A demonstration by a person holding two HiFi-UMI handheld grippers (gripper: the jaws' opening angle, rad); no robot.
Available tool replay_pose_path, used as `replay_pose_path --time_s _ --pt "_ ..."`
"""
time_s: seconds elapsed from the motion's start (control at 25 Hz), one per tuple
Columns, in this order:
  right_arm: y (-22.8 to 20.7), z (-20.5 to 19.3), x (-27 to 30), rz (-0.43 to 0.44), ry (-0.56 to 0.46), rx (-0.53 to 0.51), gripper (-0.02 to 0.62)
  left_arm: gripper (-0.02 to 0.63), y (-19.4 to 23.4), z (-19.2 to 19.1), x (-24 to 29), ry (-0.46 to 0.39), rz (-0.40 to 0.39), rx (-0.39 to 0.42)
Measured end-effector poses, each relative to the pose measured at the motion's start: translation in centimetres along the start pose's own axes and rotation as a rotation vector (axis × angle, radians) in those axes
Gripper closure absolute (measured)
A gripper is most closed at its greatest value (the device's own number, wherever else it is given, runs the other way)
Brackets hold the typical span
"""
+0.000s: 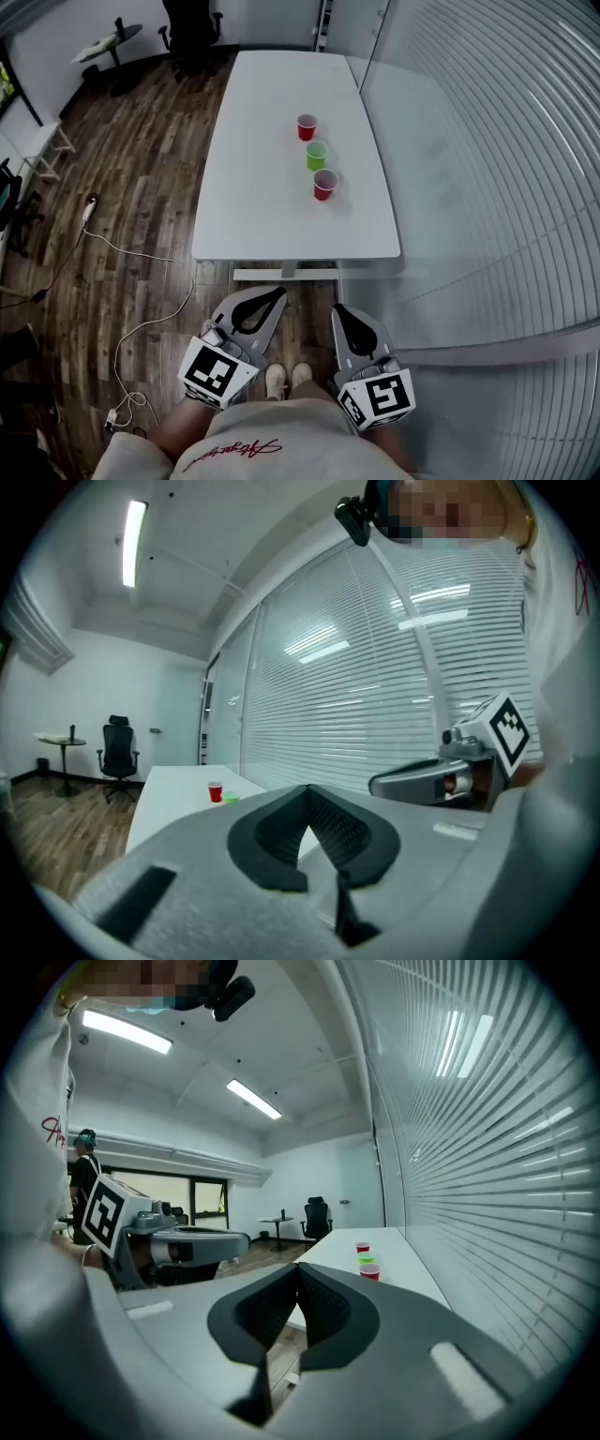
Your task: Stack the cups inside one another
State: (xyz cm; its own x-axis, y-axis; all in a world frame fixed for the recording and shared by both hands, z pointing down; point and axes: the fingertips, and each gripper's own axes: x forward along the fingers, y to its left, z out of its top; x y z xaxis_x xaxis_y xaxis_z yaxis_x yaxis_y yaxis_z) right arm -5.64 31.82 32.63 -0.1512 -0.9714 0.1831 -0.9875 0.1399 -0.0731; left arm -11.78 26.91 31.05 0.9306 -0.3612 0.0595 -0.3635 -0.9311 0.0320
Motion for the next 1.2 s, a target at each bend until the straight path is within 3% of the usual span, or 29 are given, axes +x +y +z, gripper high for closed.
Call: replay_pose_path --time_s 0.12,0.56,1.2 --pt "-0.2 0.0 0.4 0.011 0.001 0.019 0.592 0.612 1.0 -1.7 -0.1 0.054 0.023 -0.080" --pt "-1.4 -0.2 1.6 -0.010 -0.001 -0.008 0.592 0.612 1.2 -3.7 0.1 0.112 0.001 -0.065" --pt "-1.6 1.3 3.2 0.024 0.008 -0.018 0.592 0.612 2.1 -2.0 1.8 0.099 -0.021 -0.063"
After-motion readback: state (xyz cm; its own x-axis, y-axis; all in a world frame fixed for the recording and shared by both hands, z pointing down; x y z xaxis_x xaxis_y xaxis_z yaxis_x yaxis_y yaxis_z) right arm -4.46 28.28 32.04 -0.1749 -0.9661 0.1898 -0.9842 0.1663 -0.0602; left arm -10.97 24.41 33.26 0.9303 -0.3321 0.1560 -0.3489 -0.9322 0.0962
